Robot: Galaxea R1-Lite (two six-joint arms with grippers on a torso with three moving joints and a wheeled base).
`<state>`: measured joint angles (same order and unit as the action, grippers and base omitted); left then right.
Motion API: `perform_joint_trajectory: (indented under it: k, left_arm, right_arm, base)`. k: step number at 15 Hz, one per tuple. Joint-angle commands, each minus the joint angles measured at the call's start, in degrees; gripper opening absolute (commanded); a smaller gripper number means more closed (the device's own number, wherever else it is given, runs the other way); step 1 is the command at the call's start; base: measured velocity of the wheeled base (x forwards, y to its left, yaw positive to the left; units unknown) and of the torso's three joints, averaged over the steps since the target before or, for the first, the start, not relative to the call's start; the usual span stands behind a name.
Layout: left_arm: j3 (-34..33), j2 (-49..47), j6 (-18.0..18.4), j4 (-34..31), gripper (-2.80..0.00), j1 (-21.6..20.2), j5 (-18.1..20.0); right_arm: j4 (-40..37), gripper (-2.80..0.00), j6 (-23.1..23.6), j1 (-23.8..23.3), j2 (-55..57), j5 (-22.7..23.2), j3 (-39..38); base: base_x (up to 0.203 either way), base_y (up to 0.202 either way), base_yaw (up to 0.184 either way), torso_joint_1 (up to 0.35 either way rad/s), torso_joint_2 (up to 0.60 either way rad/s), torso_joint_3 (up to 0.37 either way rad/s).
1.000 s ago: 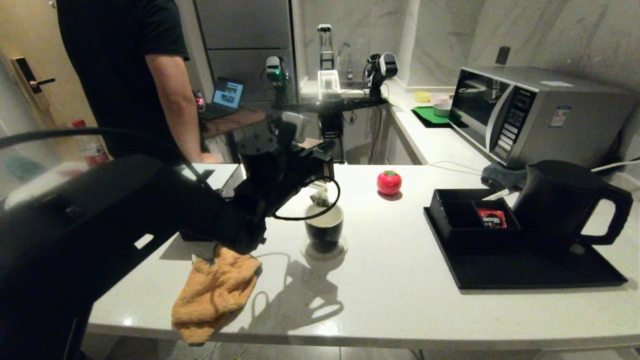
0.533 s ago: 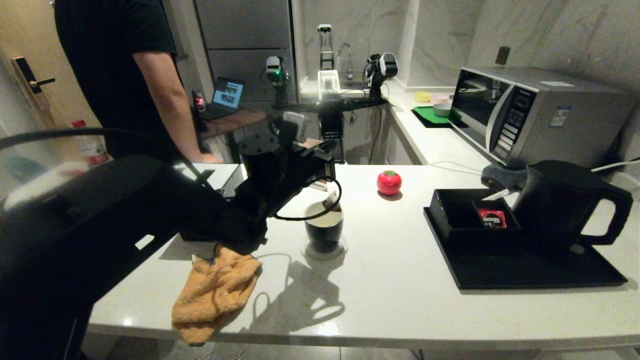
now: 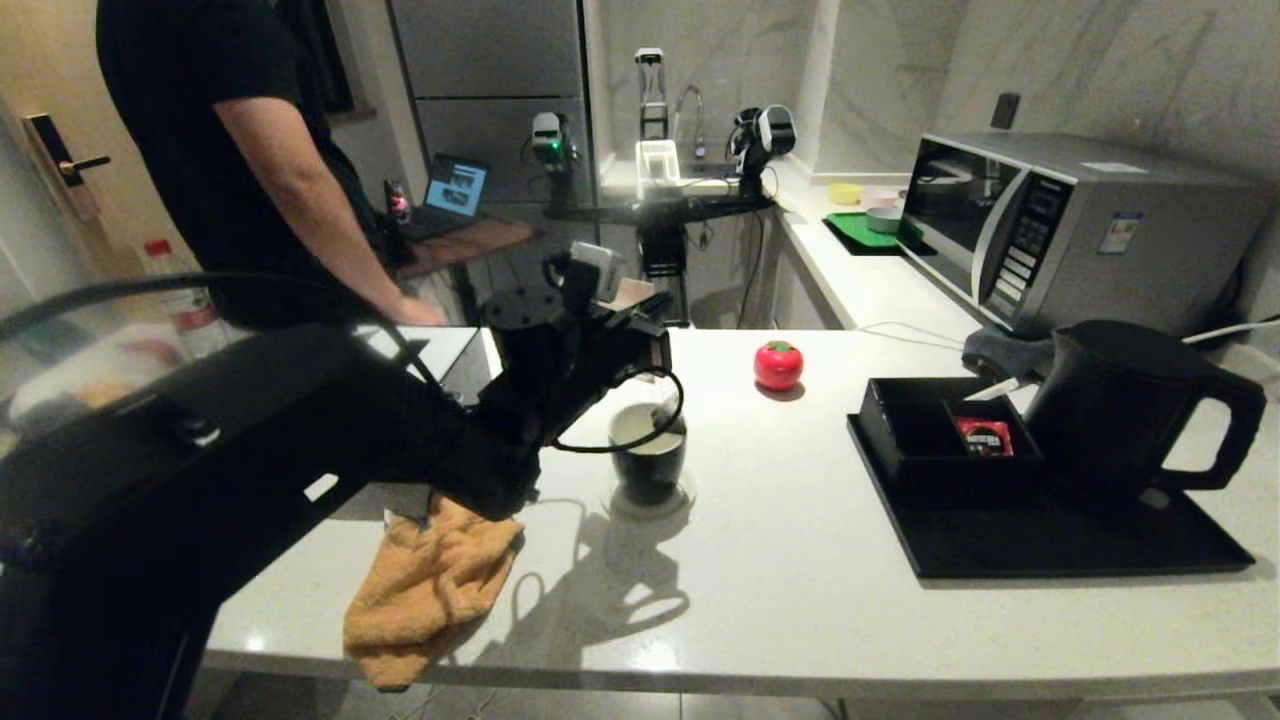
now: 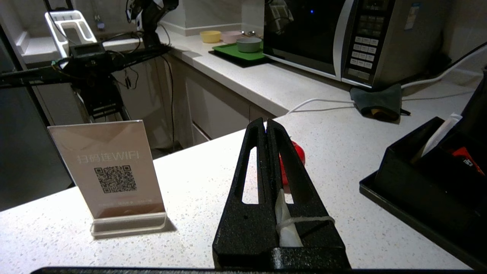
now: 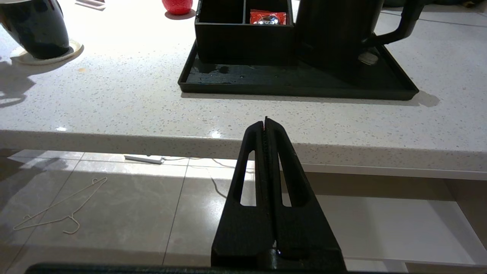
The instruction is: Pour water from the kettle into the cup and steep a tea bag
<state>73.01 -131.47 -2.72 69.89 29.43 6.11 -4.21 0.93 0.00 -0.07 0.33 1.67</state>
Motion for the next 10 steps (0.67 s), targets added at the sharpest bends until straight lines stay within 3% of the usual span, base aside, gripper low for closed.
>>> perform_joint_trajectory:
  k: [1,10]
  left_arm:
    - [-0.4,-2.2,0.0,1.5,-2.80,0.0,0.0]
    - [-0.6,-5.3,0.0,3.5,-2.80,0.7,0.0]
  right_arm:
    - [0.0,-2.80,0.0,0.0,0.1,0.0,0.0]
    - [0.0,-2.80,0.0,0.0,0.1,0.0,0.0]
  base:
    - [0.000,0.000,0.000,0.000,0.00,0.000]
    - [0.000,0.000,0.000,0.000,0.00,0.000]
